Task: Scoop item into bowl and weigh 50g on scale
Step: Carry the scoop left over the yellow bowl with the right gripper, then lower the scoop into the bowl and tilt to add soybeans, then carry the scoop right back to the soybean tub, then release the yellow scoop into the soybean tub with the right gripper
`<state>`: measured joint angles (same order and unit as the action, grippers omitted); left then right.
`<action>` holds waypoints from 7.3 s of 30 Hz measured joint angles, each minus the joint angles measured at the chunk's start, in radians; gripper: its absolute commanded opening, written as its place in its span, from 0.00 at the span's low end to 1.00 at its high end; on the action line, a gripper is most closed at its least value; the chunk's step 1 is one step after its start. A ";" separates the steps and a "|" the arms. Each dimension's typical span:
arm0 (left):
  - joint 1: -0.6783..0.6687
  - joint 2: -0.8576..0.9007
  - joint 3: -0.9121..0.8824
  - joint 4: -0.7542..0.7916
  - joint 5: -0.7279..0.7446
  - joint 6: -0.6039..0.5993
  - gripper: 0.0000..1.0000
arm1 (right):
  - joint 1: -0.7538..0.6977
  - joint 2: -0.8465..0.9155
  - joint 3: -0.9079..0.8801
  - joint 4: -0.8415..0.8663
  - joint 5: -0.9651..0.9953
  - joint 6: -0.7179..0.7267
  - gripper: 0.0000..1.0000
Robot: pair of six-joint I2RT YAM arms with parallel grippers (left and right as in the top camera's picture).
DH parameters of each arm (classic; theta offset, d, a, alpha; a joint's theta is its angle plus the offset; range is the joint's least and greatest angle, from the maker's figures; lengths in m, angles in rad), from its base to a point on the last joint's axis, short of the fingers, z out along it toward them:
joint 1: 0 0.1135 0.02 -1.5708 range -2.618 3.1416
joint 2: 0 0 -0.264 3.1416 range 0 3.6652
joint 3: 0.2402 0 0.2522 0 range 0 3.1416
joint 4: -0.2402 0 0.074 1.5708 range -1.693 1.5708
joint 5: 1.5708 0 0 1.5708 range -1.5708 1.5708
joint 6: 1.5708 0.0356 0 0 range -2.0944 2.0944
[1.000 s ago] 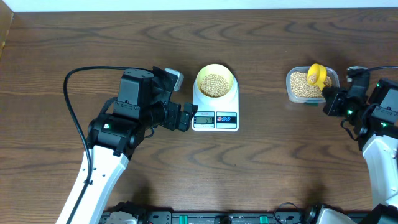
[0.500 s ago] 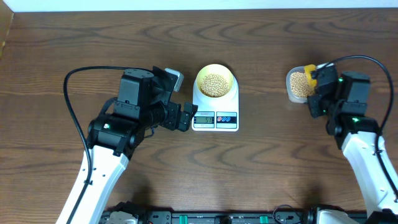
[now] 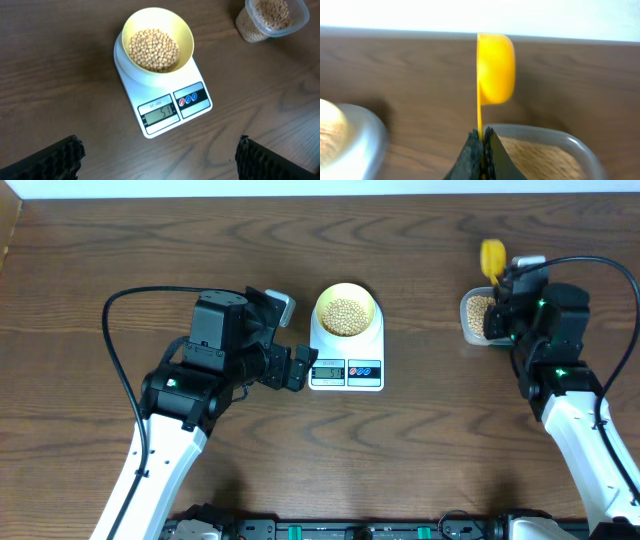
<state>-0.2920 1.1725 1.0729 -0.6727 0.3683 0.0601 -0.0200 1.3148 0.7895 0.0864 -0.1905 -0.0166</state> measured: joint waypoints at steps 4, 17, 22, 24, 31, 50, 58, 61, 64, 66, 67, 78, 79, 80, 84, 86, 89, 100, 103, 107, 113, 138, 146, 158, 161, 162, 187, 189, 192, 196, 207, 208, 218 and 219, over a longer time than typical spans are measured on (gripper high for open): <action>0.000 0.000 0.000 -0.001 0.000 0.000 0.99 | 0.006 -0.003 0.000 0.232 -0.178 0.176 0.01; 0.000 0.000 0.000 0.000 0.000 0.000 0.99 | 0.195 0.146 0.004 0.678 -0.224 0.323 0.01; 0.000 0.000 0.000 0.000 0.000 0.000 0.99 | 0.264 0.224 0.077 0.659 -0.224 0.354 0.01; 0.000 0.000 0.000 0.000 0.000 0.000 0.99 | 0.285 0.243 0.101 0.598 -0.225 0.351 0.01; 0.000 0.000 0.000 0.000 0.000 0.000 0.99 | 0.335 0.290 0.110 0.298 -0.229 0.233 0.01; 0.000 0.000 0.000 0.000 0.000 0.000 0.99 | 0.453 0.291 0.112 0.039 -0.147 -0.158 0.01; 0.000 0.000 0.000 0.000 0.000 0.000 0.99 | 0.453 0.260 0.112 0.006 -0.083 -0.166 0.01; 0.000 0.000 0.000 0.000 0.000 0.000 0.99 | 0.453 0.259 0.112 -0.051 -0.062 -0.193 0.01; 0.000 0.000 0.000 0.000 0.000 0.000 0.99 | 0.453 0.259 0.112 -0.074 -0.055 -0.208 0.01; 0.000 0.000 0.000 0.000 0.000 0.000 0.99 | 0.454 0.259 0.112 -0.076 -0.053 -0.215 0.01; 0.000 0.000 0.000 0.000 0.000 0.000 0.99 | 0.454 0.259 0.112 -0.076 -0.051 -0.216 0.01; 0.000 0.000 0.000 0.000 0.000 0.000 0.99 | 0.454 0.259 0.112 -0.130 -0.047 -0.223 0.01; 0.000 0.000 0.000 0.000 0.000 0.000 0.99 | 0.454 0.259 0.112 -0.131 -0.047 -0.223 0.01; 0.000 0.000 0.000 0.000 0.000 0.000 0.99 | 0.454 0.259 0.112 -0.131 -0.047 -0.223 0.01; 0.000 0.000 0.000 0.000 0.000 0.000 0.99 | 0.454 0.259 0.112 -0.132 -0.047 -0.223 0.01; 0.000 0.000 0.000 0.000 0.000 0.000 0.99 | 0.454 0.259 0.112 -0.133 -0.048 -0.223 0.01; 0.000 0.000 0.000 0.000 0.000 0.000 0.99 | 0.455 0.259 0.112 -0.133 -0.053 -0.223 0.01; 0.000 0.000 0.000 0.000 0.000 0.000 0.99 | 0.481 0.259 0.112 -0.134 -0.068 -0.223 0.01; 0.000 0.000 0.000 0.000 0.000 0.000 0.99 | 0.483 0.259 0.112 -0.130 -0.068 -0.223 0.01; 0.000 0.000 0.000 0.000 0.000 0.000 0.99 | 0.483 0.259 0.112 -0.129 -0.073 -0.217 0.01; 0.000 0.000 0.000 0.000 0.000 0.000 0.99 | 0.483 0.259 0.112 -0.131 -0.109 -0.171 0.01; 0.000 0.000 0.000 0.000 0.000 0.000 0.99 | 0.483 0.259 0.112 -0.142 -0.175 0.020 0.01; 0.000 0.000 0.000 0.000 0.000 0.000 0.99 | 0.455 0.259 0.112 -0.127 -0.178 0.115 0.01; 0.000 0.000 0.000 0.000 0.000 0.000 0.99 | 0.355 0.257 0.112 -0.046 -0.290 0.223 0.01; 0.000 0.000 0.000 0.000 0.000 0.000 0.99 | 0.335 0.255 0.112 -0.021 -0.336 0.254 0.01; 0.000 0.000 0.000 0.000 0.000 0.000 0.99 | 0.331 0.254 0.112 -0.012 -0.349 0.261 0.01; 0.000 0.000 0.000 0.000 0.000 0.000 0.99 | -0.372 -0.079 0.114 -0.407 -0.374 0.534 0.01; 0.000 0.000 0.000 0.000 0.000 0.000 0.99 | -0.393 -0.079 0.114 -0.460 -0.348 0.406 0.01; 0.000 0.000 0.000 0.000 0.000 0.000 0.99 | -0.389 -0.080 0.114 -0.534 -0.299 0.243 0.01; 0.000 0.000 0.000 0.000 0.000 0.000 0.99 | -0.292 -0.075 0.094 -0.538 -0.190 -0.027 0.01; 0.000 0.000 0.000 0.000 0.000 0.000 0.99 | -0.170 0.050 0.090 -0.467 0.035 -0.076 0.99; 0.000 0.000 0.000 0.000 0.000 0.000 0.99 | -0.170 0.050 0.090 -0.466 0.035 -0.047 0.99; 0.000 0.000 0.000 0.000 0.000 0.000 0.99 | -0.171 -0.137 0.090 -0.533 0.326 0.063 0.99; 0.000 0.000 0.000 0.000 0.000 0.000 0.99 | -0.171 -0.153 0.090 -0.531 0.314 0.079 0.99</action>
<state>-0.2920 1.1728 1.0729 -0.6731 0.3683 0.0597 -0.1905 1.1622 0.8795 -0.4446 0.1230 0.0620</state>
